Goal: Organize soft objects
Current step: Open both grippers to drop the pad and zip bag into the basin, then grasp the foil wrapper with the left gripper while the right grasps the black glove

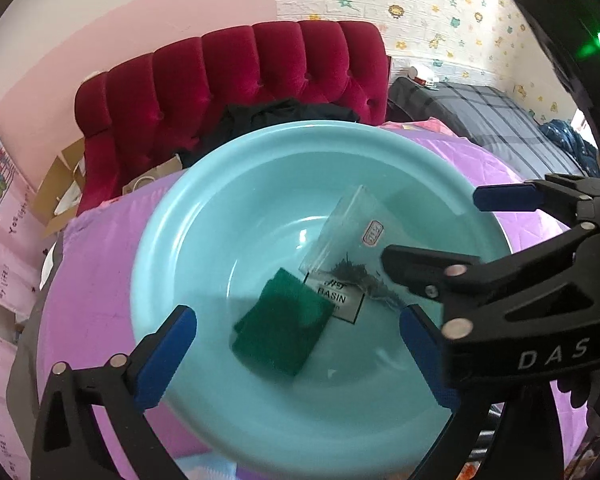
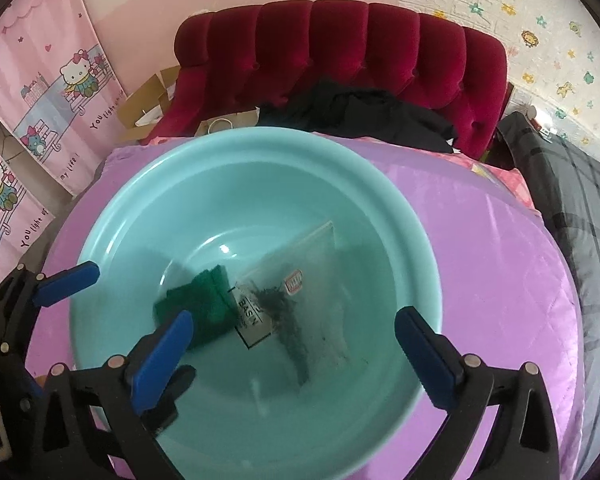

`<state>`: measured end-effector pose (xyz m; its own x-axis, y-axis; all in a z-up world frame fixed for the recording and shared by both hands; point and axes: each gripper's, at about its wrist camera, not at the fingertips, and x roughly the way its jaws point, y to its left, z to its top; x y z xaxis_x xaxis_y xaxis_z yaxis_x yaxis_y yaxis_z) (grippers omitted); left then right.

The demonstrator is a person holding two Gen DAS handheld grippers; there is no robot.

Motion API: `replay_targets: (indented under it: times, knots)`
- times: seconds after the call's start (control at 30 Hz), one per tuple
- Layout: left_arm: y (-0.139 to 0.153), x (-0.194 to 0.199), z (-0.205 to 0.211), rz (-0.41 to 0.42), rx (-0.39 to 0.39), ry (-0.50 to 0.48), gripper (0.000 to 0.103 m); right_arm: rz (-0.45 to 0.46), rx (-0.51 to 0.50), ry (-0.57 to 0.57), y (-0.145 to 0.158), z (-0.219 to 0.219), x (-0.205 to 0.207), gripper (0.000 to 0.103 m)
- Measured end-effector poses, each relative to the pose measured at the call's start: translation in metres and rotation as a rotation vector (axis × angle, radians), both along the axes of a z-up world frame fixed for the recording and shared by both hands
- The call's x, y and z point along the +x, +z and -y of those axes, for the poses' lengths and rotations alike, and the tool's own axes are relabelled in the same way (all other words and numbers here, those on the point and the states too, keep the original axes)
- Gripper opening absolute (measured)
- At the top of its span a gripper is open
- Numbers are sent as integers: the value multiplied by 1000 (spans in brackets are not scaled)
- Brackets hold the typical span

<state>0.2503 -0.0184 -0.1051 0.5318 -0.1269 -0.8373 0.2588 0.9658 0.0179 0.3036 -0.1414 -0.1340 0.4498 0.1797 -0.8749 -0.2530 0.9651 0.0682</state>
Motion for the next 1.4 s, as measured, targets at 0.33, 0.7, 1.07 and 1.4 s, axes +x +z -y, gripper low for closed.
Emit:
replay_targets:
  times: [0.33,0.7,1.07,1.4]
  knots:
    - [25,-41,-10,27,-29,19,103,19,9,-4,19,14,-43,103]
    - [54,-85,-24,75,-52,65,103,50,25,-1,49,18,-89,103]
    - [51,-145,-48,77,-45,122,103,58,37,-19,52,32,-146,103]
    - [46,-183,-56,75,-43,145,103,51,18,-28,48,42,-185,103]
